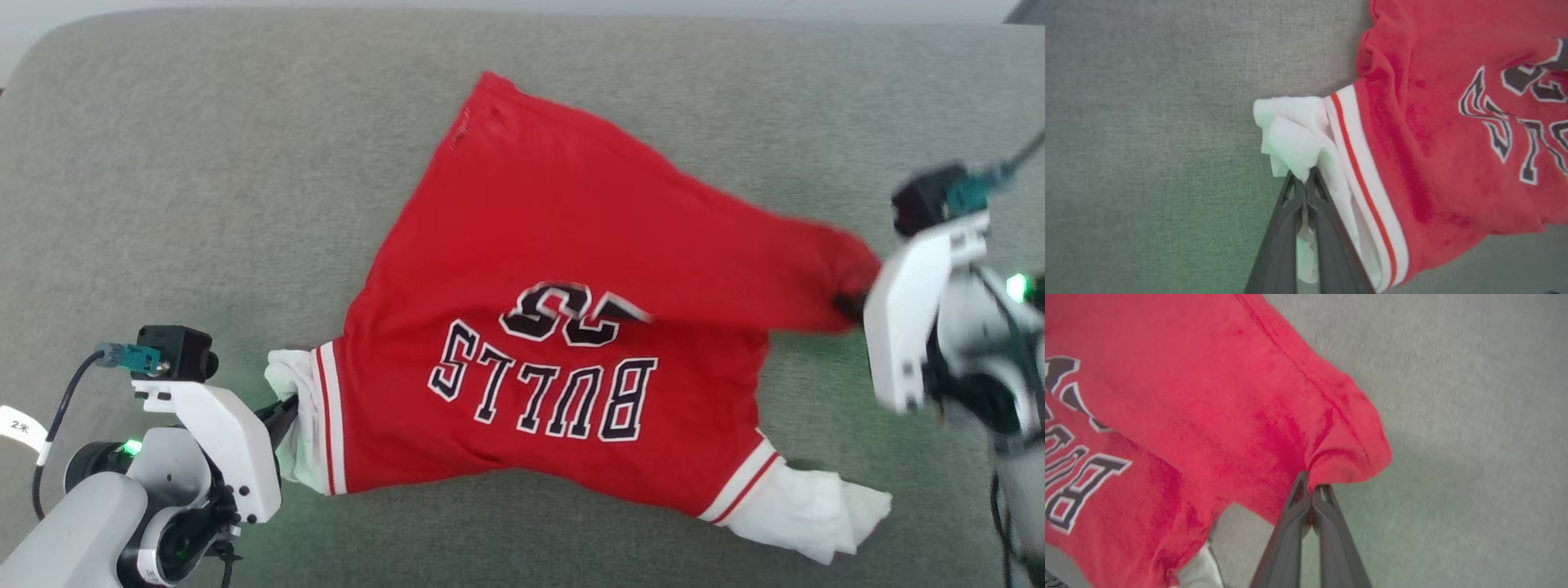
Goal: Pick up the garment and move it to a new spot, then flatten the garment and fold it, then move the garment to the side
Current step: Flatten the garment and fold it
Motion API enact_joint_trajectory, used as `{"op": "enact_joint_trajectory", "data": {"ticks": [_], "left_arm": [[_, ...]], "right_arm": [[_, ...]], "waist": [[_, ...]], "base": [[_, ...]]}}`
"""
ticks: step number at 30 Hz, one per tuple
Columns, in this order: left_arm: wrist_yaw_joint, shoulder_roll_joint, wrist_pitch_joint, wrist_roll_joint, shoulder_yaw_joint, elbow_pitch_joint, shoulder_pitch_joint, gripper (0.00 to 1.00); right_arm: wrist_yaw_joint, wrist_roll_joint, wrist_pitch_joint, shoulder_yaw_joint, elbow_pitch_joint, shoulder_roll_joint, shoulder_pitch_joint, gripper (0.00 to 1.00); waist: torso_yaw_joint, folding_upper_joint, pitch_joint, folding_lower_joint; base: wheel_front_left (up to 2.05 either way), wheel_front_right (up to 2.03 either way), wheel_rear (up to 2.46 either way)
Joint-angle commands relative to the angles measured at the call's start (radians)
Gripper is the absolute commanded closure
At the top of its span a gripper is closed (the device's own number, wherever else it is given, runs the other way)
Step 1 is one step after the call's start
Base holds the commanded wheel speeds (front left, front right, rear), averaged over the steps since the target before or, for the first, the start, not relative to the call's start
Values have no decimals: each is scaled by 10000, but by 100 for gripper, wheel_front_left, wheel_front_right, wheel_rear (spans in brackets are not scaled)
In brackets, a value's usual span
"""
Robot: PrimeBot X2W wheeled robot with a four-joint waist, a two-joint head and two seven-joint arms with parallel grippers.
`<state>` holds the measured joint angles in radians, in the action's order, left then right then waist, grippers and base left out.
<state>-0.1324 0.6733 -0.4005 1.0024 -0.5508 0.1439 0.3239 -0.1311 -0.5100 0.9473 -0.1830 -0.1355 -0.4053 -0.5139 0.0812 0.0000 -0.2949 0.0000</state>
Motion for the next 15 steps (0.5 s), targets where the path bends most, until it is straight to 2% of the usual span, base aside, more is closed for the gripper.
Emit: {"op": "enact_joint_trajectory", "data": {"ticks": [1,3,6,7,9,12,15], "left_arm": [[-66,83,-32,3,23,-108,-91,100],[-80,91,-45,-20,16,-169,-64,100],[-44,61,-51,-50,-19,-229,42,100],[-44,61,-51,-50,-19,-229,42,100],[-41,32,-33,-66,-33,-262,89,100],[-7,2,-28,-73,-58,-269,166,100],[11,-43,-13,-59,-65,-207,211,100]], "right_arm": [[7,-114,449,330,1147,-3,1100,100],[6,-30,838,748,2309,173,2114,100],[7,185,1283,1465,3639,764,3683,100],[7,185,1283,1465,3639,764,3683,100],[7,344,1479,1776,4286,1227,4650,100],[7,809,1249,2081,4612,1720,5484,100],[6,1132,627,2143,4155,2235,5911,100]], "waist": [[-255,0,123,0],[-318,0,122,0],[-347,0,101,0],[-347,0,101,0],[-343,0,61,0],[-291,0,-11,0],[-258,0,-58,0]], "base": [[0,0,0],[0,0,0],[0,0,0],[0,0,0],[0,0,0],[0,0,0],[0,0,0]]}}
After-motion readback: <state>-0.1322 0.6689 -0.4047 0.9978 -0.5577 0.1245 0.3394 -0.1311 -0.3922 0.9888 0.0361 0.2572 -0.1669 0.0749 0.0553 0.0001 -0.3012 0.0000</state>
